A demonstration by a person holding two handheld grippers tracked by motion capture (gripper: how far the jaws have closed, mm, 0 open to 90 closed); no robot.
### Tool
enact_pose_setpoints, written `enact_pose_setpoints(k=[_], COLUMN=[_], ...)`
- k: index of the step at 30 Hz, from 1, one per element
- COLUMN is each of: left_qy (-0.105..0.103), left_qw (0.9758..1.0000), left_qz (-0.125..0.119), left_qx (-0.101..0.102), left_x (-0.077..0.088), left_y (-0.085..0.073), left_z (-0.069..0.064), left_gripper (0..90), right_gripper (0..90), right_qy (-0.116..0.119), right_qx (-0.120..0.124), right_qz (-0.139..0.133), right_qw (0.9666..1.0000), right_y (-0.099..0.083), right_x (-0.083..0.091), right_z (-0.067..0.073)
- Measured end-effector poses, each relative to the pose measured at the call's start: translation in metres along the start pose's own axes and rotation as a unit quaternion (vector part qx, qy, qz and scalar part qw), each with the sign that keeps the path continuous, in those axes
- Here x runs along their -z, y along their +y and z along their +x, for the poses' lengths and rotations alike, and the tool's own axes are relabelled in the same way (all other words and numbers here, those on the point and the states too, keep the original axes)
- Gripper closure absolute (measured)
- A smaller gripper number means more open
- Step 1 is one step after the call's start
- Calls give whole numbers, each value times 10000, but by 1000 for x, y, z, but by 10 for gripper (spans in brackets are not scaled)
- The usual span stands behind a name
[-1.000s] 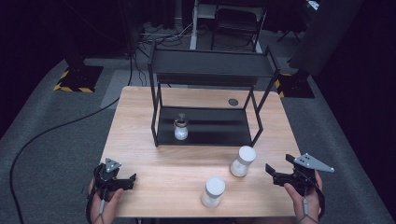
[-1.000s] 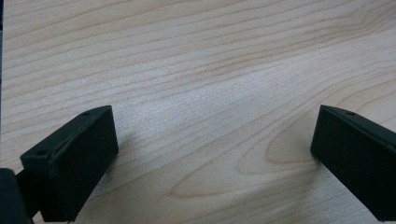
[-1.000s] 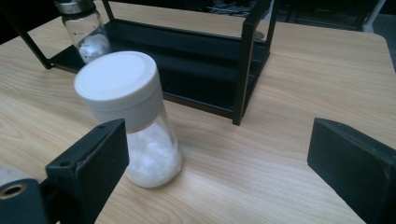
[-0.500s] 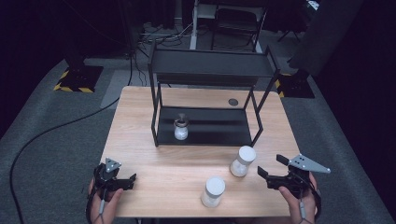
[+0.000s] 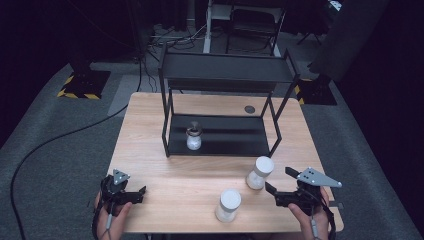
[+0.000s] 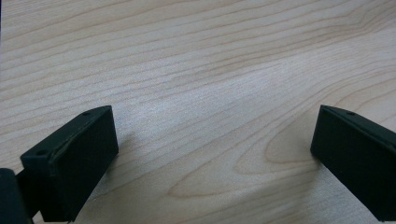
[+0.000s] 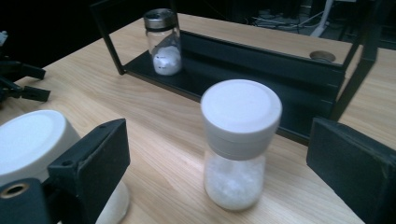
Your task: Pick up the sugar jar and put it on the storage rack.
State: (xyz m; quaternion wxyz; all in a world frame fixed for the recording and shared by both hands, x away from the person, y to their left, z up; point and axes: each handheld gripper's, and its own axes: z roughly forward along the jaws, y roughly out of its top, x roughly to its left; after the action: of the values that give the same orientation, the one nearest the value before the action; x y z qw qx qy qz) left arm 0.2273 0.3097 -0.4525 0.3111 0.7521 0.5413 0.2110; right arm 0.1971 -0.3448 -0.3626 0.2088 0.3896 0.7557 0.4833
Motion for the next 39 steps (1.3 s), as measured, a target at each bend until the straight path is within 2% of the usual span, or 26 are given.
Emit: enact_pose_setpoints(k=[7,13,19,24,30,35,39], left_qy=[2,4,3,5,5,5,6], left_qw=[10000,10000,10000,10000,10000,10000,10000], left_qz=[1,-4,-3,-5,-4,-3,-4], left_qx=[0,-3,-4,1,0,0,-1], left_x=[0,0,0,0,0,0,0], left_y=[0,0,0,0,0,0,0], left_z=[0,0,0,0,0,0,0], left_gripper=[3,3,3,3,3,3,3], right_gripper=[60,61,61,61,61,62,61], right_qy=[159,360,487,533,455,582,589], right_qx=[153,113,218,315,369,339,349], right_qz=[-37,-99,-102,-94,-320,-297,-293], right_qw=[9998,9992,9985,9980,9978,9973,9972], right_y=[3,4,6,5,-4,-5,-8], right_x=[-3,-8,-12,-17,-19,-24,-27], right_z=[10,15,25,35,49,53,59])
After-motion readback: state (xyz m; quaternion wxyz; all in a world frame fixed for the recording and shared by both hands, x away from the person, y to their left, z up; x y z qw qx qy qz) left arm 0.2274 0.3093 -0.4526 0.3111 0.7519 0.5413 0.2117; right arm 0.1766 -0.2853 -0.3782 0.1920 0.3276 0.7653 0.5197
